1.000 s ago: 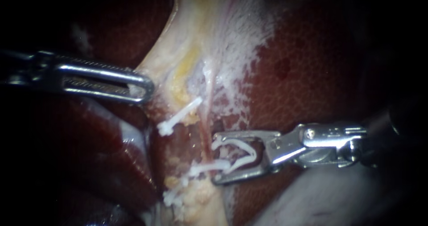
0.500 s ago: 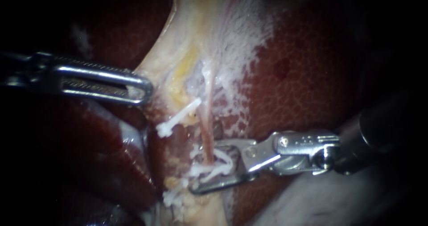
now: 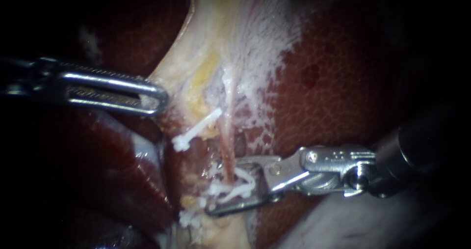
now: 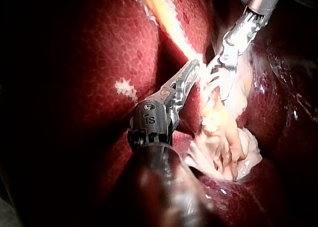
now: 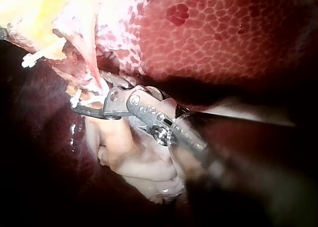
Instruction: Clipping second clip right tube
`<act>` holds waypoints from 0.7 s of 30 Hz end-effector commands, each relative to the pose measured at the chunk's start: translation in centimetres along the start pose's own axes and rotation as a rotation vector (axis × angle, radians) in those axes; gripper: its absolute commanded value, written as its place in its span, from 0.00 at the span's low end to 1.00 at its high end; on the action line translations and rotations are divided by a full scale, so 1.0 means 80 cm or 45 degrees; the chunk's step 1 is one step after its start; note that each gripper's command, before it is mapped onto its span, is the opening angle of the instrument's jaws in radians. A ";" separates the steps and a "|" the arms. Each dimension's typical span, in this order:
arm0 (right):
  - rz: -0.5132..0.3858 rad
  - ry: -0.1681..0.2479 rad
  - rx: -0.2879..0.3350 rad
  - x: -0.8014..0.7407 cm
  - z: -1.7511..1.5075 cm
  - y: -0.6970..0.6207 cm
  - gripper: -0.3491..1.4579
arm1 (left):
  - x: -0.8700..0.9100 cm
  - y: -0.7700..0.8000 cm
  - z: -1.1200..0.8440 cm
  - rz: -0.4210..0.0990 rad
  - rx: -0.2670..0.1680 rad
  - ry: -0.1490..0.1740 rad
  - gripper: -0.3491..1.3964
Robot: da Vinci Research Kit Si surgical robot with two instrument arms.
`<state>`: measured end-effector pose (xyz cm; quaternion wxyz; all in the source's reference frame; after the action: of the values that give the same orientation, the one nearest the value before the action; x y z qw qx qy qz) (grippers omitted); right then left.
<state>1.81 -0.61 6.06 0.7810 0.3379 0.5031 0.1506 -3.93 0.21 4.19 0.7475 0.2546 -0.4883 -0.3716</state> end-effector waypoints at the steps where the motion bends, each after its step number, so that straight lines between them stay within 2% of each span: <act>1: 0.008 0.000 -0.001 0.0000 -0.0001 0.0000 0.47 | 0.0000 0.0000 0.0000 0.000 0.002 0.000 0.00; 11: 0.051 0.002 0.003 -0.0004 -0.0008 -0.0001 0.38 | 0.0001 0.0002 0.0000 0.001 0.002 0.000 0.00; 15: 0.066 0.003 0.004 -0.0005 -0.0010 0.0000 0.30 | 0.0001 0.0002 0.0000 0.001 0.002 0.000 0.00; 19: 0.081 0.003 0.008 -0.0007 -0.0013 0.0003 0.17 | 0.0001 0.0002 0.0000 0.001 0.002 0.000 0.00; 21: 0.112 0.008 -0.003 -0.0007 -0.0015 0.0007 0.07 | 0.0001 0.0002 0.0000 0.001 0.002 0.000 0.00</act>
<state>1.67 -0.53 6.12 0.7721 0.3580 0.4883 0.1930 -3.92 0.21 4.21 0.7474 0.2550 -0.4886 -0.3710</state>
